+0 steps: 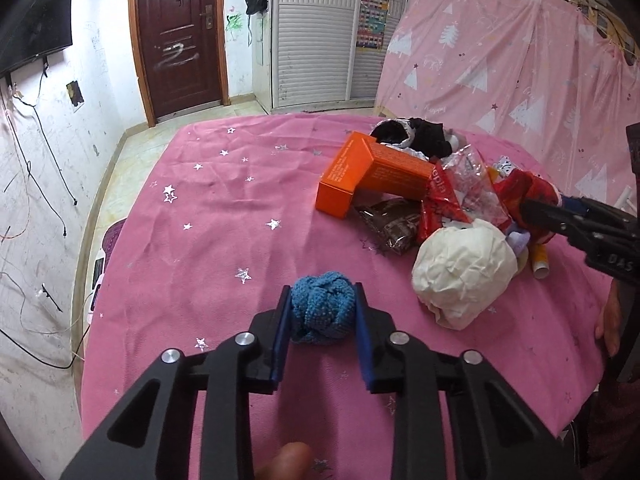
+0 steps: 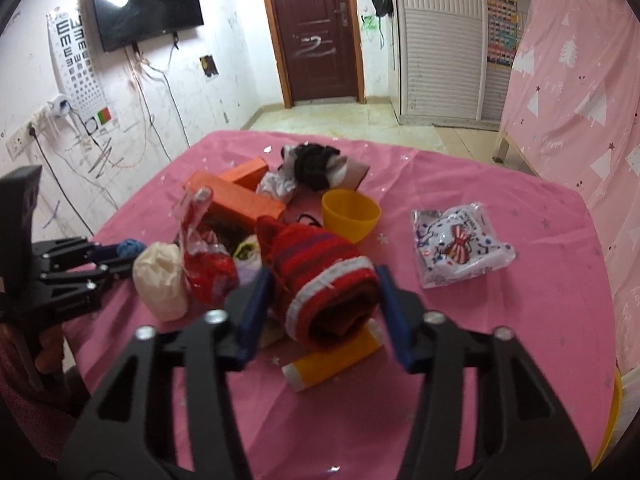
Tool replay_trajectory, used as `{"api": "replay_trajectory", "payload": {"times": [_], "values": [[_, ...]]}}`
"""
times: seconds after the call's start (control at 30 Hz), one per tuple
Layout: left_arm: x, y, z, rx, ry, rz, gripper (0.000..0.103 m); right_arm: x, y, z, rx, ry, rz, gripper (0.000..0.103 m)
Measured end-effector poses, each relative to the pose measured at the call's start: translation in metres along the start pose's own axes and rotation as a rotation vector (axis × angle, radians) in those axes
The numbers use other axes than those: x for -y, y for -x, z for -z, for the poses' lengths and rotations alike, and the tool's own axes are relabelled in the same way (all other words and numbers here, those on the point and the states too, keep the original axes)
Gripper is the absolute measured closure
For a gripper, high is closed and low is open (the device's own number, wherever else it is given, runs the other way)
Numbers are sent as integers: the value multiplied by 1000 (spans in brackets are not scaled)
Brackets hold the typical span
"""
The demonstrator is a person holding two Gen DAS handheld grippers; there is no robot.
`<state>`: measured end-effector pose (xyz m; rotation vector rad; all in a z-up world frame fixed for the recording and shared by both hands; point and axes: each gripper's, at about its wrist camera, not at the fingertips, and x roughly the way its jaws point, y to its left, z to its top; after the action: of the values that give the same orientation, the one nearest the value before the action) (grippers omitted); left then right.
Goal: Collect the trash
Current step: 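Grasp the blue knitted ball with the left tool while the right tool grasps the red Santa hat, then carry the blue ball and red hat with both tools over the yellow bin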
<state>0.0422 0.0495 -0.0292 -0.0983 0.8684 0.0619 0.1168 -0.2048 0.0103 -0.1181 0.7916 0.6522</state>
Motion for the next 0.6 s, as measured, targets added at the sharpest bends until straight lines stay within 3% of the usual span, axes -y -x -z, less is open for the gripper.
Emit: {"api": "replay_trajectory", "payload": {"times": [0.1,0.17,0.43,0.6], "values": [[-3,2,-1,-1,19,-9,83,-3,1,0,4,10,-2,81],[-4,6,-2,12,23,-19,83,-4,3,-2,15,14,2,84],[12,32,-23,85,-8,-37,83,7,19,-10,69,-5,17,87],[39,36,-44,107,-52,-6,83,23,37,-14,103,-28,48,86]]}}
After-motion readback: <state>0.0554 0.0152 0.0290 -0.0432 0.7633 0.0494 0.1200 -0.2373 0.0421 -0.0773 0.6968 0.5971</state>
